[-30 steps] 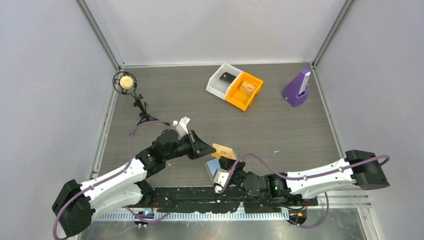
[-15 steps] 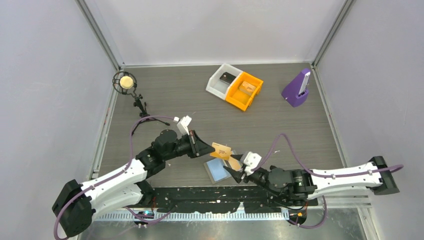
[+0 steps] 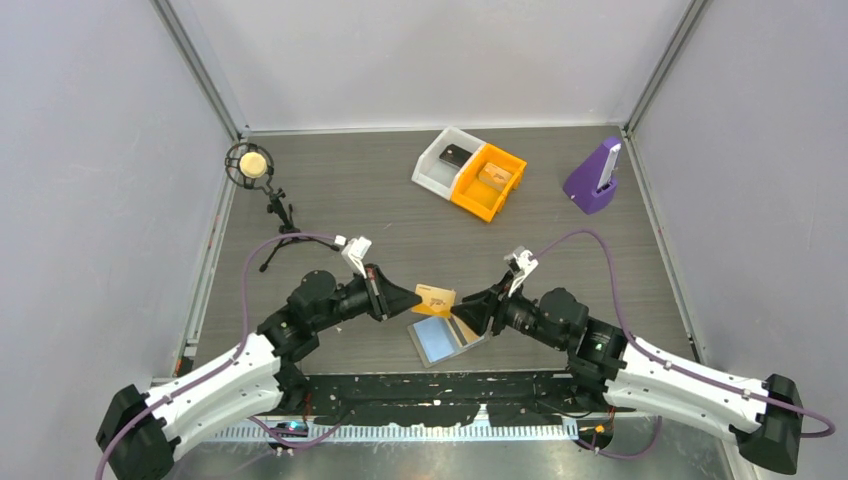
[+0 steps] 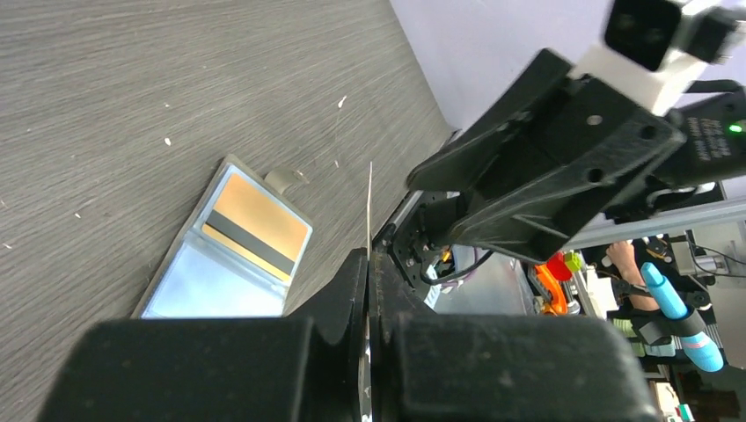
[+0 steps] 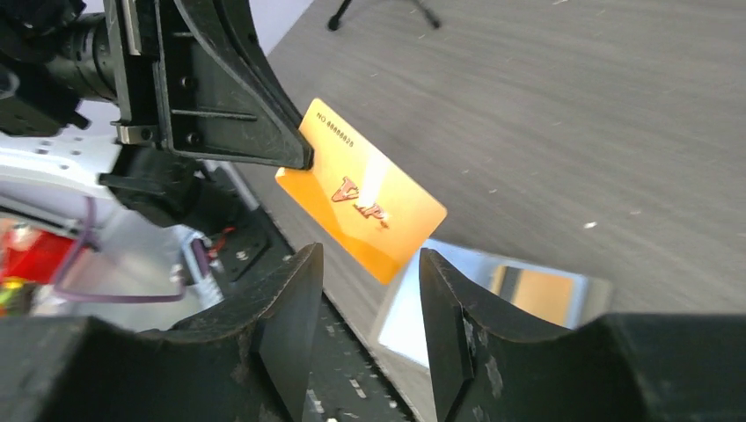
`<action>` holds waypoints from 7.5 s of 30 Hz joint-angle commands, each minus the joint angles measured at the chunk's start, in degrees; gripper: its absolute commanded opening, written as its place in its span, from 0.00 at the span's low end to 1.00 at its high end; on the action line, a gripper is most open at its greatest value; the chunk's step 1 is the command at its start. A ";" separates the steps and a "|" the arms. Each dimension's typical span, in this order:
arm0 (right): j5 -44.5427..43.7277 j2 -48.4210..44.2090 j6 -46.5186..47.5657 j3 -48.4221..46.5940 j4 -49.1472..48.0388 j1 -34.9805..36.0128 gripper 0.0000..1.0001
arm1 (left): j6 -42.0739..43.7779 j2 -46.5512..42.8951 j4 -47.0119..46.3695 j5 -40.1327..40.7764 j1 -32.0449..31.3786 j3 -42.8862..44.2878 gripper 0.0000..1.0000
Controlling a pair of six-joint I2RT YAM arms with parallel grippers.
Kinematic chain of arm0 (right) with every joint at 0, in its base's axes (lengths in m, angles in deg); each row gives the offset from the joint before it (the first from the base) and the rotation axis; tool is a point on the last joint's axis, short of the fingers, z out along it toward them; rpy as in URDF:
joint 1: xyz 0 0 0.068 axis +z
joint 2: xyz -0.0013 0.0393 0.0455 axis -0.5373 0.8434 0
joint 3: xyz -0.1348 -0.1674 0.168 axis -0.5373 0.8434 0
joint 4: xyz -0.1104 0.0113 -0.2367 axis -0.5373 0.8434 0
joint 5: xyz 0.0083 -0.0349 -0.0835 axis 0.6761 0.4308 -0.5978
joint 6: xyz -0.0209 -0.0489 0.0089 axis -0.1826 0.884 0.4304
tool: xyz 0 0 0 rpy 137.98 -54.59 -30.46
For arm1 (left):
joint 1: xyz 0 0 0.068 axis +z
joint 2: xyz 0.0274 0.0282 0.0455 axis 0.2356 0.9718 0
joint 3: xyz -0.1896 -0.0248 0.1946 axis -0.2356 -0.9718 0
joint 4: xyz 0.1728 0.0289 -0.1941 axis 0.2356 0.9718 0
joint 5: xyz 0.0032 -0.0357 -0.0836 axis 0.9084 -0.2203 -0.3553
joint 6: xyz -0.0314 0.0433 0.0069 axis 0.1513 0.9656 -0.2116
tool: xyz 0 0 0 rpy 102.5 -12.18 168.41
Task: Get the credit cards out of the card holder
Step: Place the credit card in the storage box, then remove the credit card from the card holder.
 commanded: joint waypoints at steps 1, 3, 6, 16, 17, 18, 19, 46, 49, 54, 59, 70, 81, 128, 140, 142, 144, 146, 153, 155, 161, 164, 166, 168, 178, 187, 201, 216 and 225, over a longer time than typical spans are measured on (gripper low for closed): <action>11.62 3.78 -13.34 3.30 -15.94 -3.06 0.51 | -0.43 -3.03 -4.12 1.82 0.30 -0.79 0.00; 11.33 5.07 -17.48 5.78 -21.34 -4.16 0.52 | -2.08 -3.46 -5.69 1.47 0.28 -1.22 0.00; 12.21 5.58 -21.06 8.55 -26.68 -5.51 0.52 | -3.70 -4.03 -6.06 1.53 0.28 -1.38 0.00; 9.62 1.83 -24.20 12.23 -29.10 -6.39 0.51 | -7.62 -4.05 -11.20 4.11 0.27 -2.55 0.00; 9.73 1.95 -24.27 12.36 -29.64 -6.45 0.51 | -8.24 -4.09 -12.52 3.90 0.22 -3.05 0.00; 10.00 2.14 -24.20 12.34 -29.91 -6.47 0.51 | -8.60 -4.12 -13.74 3.81 0.21 -3.43 0.00; 10.25 2.75 -24.08 12.17 -29.98 -6.45 0.51 | -8.81 -4.19 -13.98 3.94 0.24 -3.79 0.00; 9.87 0.04 -21.09 8.48 -27.37 -9.53 0.05 | -5.73 -8.59 -0.31 9.34 0.21 -2.78 0.56; 10.73 -2.01 -18.67 5.22 -19.99 -12.42 0.05 | -1.61 -11.39 9.08 12.06 0.30 0.26 0.69; 11.68 -1.59 -14.21 -1.62 -11.68 -17.74 0.05 | 4.45 -13.56 22.35 18.06 0.30 5.36 1.00; 15.49 7.60 -9.64 -10.28 -8.84 -26.17 0.05 | 15.65 -10.24 39.54 21.18 0.30 16.83 1.00; 17.33 33.54 -10.54 -21.58 -15.45 -44.89 0.05 | 31.35 -5.17 58.19 25.22 0.30 26.76 1.00; 10.43 55.37 -14.58 -34.50 -14.85 -51.92 0.05 | 34.69 -9.72 63.78 23.50 0.30 26.61 1.00; 3.47 78.40 -25.19 -52.59 -8.52 -52.00 0.24 | 35.51 -17.19 62.51 25.94 0.30 24.11 1.00; 2.62 75.85 -21.34 -54.65 -4.18 -52.00 0.34 | 35.51 -17.77 62.42 26.19 0.30 23.98 1.00; 2.81 75.59 -20.85 -55.07 -3.80 -52.00 0.34 | 35.51 -17.84 62.28 26.21 0.30 23.91 1.00; 2.85 75.08 -20.39 -55.31 -3.56 -52.00 0.34 | 35.51 -17.70 62.40 26.27 0.30 23.93 1.00; 2.85 74.27 -19.71 -55.47 -3.33 -52.00 0.34 | 35.51 -17.50 62.45 26.32 0.30 23.93 1.00; 1.99 70.77 -16.29 -57.59 -0.31 -52.00 0.38 | 35.42 -17.64 62.62 26.70 0.30 24.02 1.00; 1.90 69.80 -15.37 -58.28 0.66 -52.00 0.38 | 35.42 -17.79 62.69 26.99 0.30 24.02 1.00; 2.76 65.12 -11.68 -57.97 3.88 -51.18 0.38 | 35.20 -18.64 62.78 28.06 0.30 24.02 1.00; 2.47 60.92 -8.28 -56.06 6.03 -49.43 0.38 | 34.99 -19.04 62.90 28.64 0.30 23.93 1.00; 2.27 57.90 -6.45 -54.07 7.68 -48.00 0.38 | 34.85 -19.23 63.00 29.13 0.30 23.87 1.00; 1.90 54.63 -5.14 -51.04 8.07 -46.57 0.38 | 34.61 -19.35 62.88 29.42 0.30 23.77 1.00; -2.92 36.23 0.83 -33.14 13.63 -30.11 0.38 | 34.36 -19.69 62.75 30.05 0.30 23.50 1.00; -5.49 31.38 -2.90 -19.93 12.11 -11.72 0.39 | 33.22 -18.76 61.11 25.79 0.30 23.06 1.00; -2.95 37.11 -4.66 -12.99 5.16 -5.76 0.43 | 13.93 -16.88 47.20 16.78 0.30 13.00 0.93; -1.45 36.63 -5.60 -8.11 9.31 -5.61 0.47 | 6.80 -3.51 28.00 1.42 -0.14 5.76 0.81; 0.75 33.67 -8.13 -4.34 7.12 -5.60 0.47 | 5.17 0.61 21.54 2.54 -2.18 3.74 0.78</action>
